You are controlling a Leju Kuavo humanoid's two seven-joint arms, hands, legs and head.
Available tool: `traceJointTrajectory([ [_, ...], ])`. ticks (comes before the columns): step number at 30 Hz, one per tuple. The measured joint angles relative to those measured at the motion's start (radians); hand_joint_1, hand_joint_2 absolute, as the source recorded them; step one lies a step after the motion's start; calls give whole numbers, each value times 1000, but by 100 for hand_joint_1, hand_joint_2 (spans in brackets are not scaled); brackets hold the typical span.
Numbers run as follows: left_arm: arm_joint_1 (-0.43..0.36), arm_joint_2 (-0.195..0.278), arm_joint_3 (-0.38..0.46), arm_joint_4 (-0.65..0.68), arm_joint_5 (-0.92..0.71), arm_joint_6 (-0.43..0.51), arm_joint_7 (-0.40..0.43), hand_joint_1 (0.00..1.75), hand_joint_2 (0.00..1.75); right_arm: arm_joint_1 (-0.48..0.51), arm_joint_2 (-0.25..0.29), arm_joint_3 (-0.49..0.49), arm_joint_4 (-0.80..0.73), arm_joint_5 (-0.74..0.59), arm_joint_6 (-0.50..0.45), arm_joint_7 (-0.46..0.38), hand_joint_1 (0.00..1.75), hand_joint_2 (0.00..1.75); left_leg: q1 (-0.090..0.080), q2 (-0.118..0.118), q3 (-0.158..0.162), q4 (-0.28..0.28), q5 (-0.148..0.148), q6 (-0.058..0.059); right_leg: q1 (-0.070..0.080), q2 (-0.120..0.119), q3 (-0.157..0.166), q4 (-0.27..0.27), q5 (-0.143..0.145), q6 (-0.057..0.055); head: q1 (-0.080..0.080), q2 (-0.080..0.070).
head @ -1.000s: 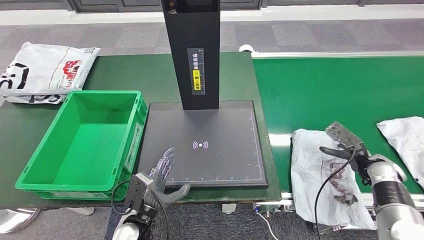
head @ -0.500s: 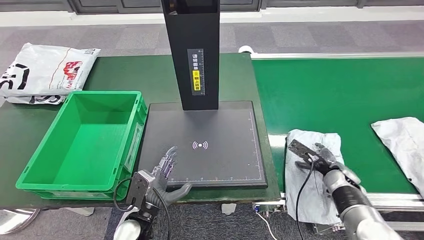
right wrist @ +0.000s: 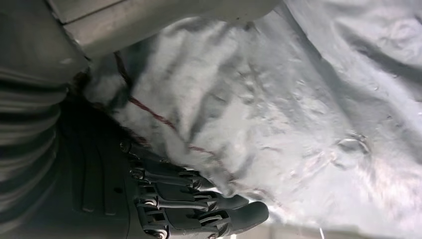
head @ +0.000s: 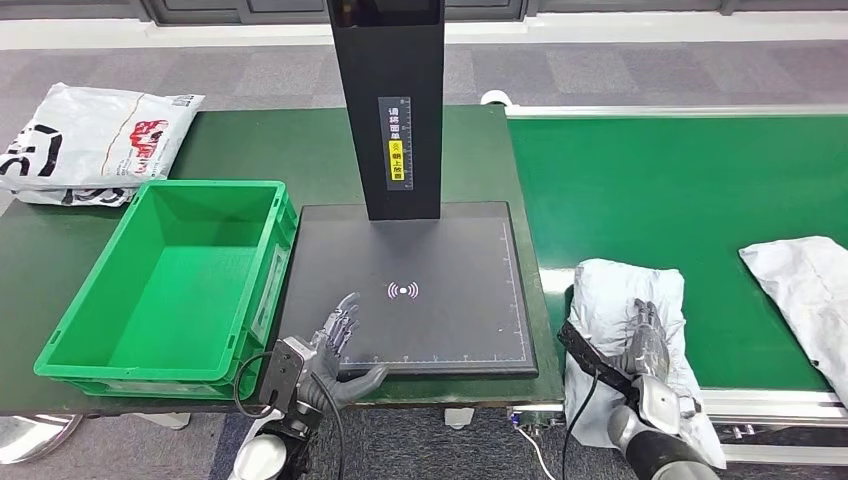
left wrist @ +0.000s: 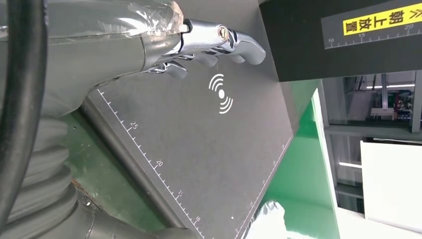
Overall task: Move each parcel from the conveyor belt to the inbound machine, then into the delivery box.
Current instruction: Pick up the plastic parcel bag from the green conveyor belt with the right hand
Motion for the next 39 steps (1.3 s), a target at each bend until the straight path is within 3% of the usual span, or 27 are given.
traceJointTrajectory([
  [4, -5, -1, -1, 21, 1, 0, -10, 0, 175, 36, -17, 58, 23, 31, -155, -13, 0, 175, 0, 0, -2, 0, 0, 0, 0, 0, -1, 0, 0, 0, 0, 0],
  [10, -8, -3, -2, 41, 2, 0, -15, 0, 175, 50, -32, 92, 41, 36, -222, -13, 3, 175, -1, 0, -2, 0, 0, 0, -1, 0, -2, 0, 0, 0, 0, 0],
  [14, -9, -5, -2, 50, 2, 0, -15, 0, 175, 54, -37, 101, 45, 42, -228, -10, 175, 175, -1, 0, -2, 0, 0, 0, -1, 0, -2, 0, 0, 0, 0, 0],
  [26, -15, -6, -14, 56, 2, -6, -15, 0, 175, 45, -74, 122, 47, 13, -228, -38, 175, 175, -2, 0, -3, 0, 0, 0, -2, 0, -2, 0, 0, 1, 0, 0],
  [33, -9, 3, -15, 36, 12, -18, -13, 0, 175, 36, -100, 73, 41, -152, -224, -130, 175, 175, -2, -1, -4, 0, 0, 0, -2, -2, -2, 0, 0, 1, 0, 0],
  [36, -3, 10, -15, 17, 17, -19, -10, 0, 175, 28, -105, 20, 21, -252, -178, -196, 175, 175, -2, -2, -4, 0, 0, 0, -2, -2, -2, 0, 0, 1, 0, 0],
  [39, 10, 16, -15, -4, 21, -14, -7, 0, 175, 13, -110, -35, -11, -348, -58, -256, 175, 175, -3, -2, -5, 0, 0, 0, -2, -2, -2, 0, 0, 1, 0, 0],
])
